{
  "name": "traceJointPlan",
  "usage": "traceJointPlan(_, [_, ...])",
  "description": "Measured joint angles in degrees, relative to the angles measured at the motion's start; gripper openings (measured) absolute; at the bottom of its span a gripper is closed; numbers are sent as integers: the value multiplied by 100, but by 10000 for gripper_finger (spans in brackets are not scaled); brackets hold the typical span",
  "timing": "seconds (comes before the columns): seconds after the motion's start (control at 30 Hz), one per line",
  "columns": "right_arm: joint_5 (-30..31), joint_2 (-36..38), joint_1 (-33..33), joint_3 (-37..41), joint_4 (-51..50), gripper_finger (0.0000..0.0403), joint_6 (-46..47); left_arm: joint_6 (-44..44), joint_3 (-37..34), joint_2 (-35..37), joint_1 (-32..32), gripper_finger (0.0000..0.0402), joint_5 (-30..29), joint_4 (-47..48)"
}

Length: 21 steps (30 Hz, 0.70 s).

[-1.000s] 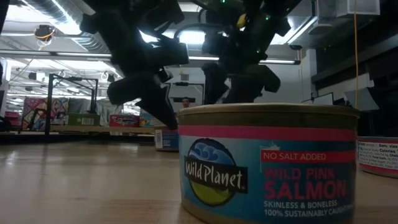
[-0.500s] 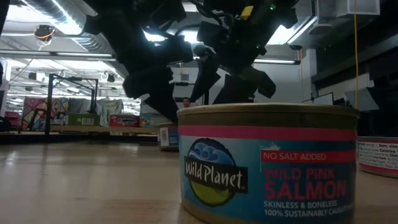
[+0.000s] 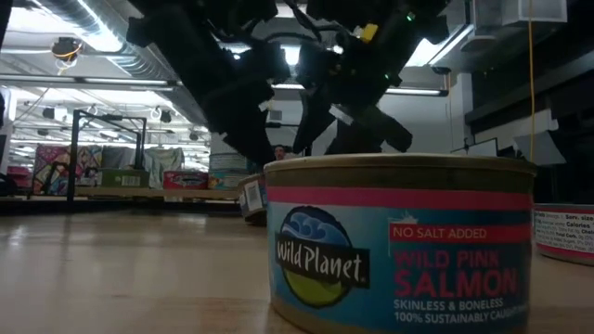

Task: Stack canned seafood by type on shelf
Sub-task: Stack the blue pink tuna can on top of the blue pink tuna can on the shelf

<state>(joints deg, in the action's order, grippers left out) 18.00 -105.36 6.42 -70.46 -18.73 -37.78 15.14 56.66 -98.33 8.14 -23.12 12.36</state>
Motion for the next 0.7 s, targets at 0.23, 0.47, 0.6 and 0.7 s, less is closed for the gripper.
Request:
traceJointPlan(0.23, [159, 0, 3, 472, 680, 292, 3, 26, 0, 70, 0, 0, 14, -22])
traceJointPlan(0.47, [344, 0, 2, 656, 974, 292, 0, 170, 0, 72, 0, 0, 19, -125])
traceJointPlan(0.6, [287, 0, 2, 656, 975, 292, 1, 233, 0, 72, -34, 0, 31, -148])
traceJointPlan(0.7, [85, 0, 2, 656, 971, 292, -2, 358, 0, 75, -75, 0, 34, -151])
